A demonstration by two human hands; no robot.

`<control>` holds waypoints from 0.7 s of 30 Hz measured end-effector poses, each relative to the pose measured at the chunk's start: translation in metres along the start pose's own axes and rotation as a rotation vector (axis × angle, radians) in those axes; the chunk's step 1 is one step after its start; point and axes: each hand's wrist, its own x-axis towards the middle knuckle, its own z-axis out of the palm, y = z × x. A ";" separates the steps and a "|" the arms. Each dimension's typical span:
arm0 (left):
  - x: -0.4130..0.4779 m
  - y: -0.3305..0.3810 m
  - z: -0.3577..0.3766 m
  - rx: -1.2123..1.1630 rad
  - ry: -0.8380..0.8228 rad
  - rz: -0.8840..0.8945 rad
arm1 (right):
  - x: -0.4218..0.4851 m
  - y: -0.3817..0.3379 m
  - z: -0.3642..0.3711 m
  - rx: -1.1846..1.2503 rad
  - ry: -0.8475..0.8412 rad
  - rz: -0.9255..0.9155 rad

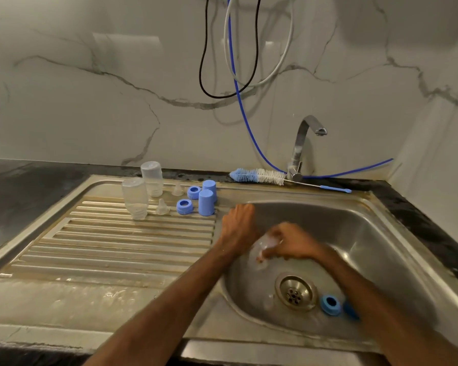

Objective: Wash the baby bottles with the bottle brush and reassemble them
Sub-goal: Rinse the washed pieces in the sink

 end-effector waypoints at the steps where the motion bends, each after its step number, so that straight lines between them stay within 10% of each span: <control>1: 0.004 0.000 -0.001 -0.022 0.002 -0.022 | 0.000 0.007 -0.018 0.124 -0.022 0.068; 13: 0.060 0.036 0.047 -0.308 -0.110 -0.103 | 0.008 0.066 -0.044 0.858 0.214 0.311; 21: 0.088 0.066 0.043 -0.407 -0.029 0.153 | 0.023 0.063 -0.044 0.599 0.376 0.182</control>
